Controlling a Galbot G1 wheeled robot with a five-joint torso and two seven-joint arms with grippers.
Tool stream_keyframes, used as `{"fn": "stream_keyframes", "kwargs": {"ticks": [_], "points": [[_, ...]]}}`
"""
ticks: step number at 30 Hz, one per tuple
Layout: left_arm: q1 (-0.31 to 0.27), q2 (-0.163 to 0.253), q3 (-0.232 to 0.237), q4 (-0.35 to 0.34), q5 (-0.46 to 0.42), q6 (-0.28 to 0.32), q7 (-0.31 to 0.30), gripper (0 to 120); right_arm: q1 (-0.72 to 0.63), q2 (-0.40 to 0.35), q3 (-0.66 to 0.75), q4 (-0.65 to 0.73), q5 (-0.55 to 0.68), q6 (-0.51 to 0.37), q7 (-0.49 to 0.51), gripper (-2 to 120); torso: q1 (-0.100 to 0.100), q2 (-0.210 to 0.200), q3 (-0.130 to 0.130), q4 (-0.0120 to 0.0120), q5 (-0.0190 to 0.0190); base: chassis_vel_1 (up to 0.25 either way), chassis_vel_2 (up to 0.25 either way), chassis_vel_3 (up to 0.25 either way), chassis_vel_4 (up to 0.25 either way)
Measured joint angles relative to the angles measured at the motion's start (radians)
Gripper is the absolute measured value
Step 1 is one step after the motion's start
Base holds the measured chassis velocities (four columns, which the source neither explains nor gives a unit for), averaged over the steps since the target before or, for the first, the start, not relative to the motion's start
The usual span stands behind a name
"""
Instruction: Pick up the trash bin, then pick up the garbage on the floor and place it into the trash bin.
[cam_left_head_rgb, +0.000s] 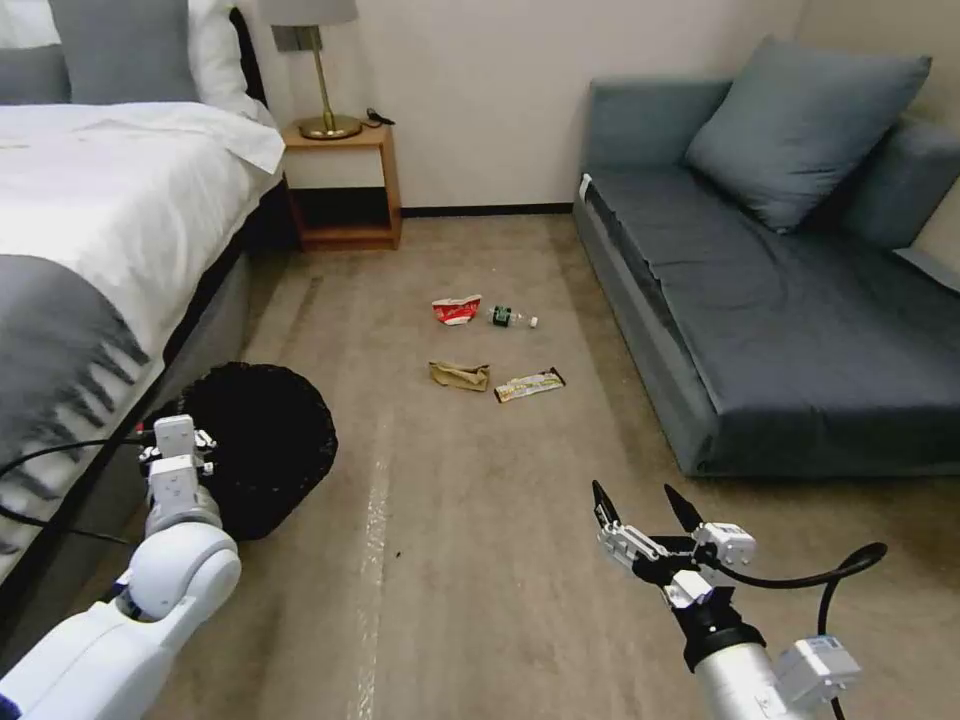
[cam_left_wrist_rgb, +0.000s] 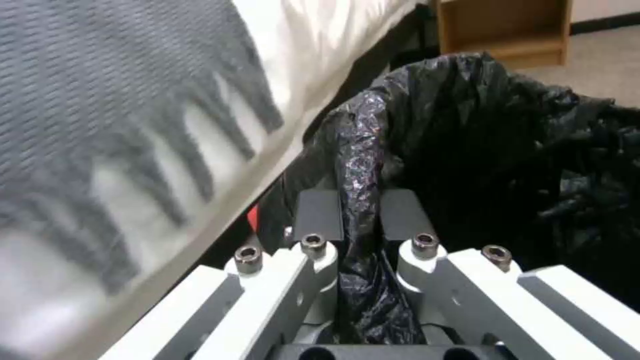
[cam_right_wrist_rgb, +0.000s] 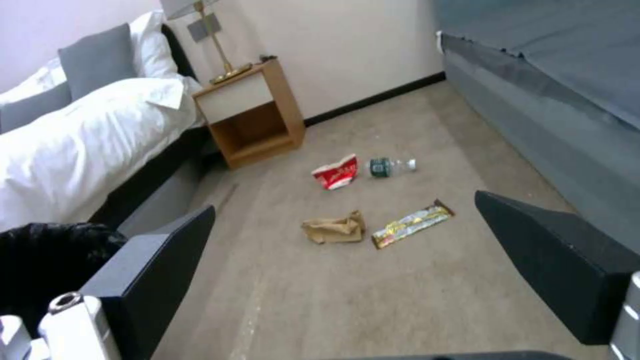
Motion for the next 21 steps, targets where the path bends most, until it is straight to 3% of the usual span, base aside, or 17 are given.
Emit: {"fn": "stream_keyframes", "kwargs": {"ticks": [21], "points": [[-0.017,-0.009,0.009,0.035,0.007,-0.016,0.001,7,0.020,-0.016,0.000,-0.035,-0.014,0.005,-0.012,100,0.000,0.000,0.000,0.0000,-0.0001,-0.146,0.143,0.146,-0.145]]}}
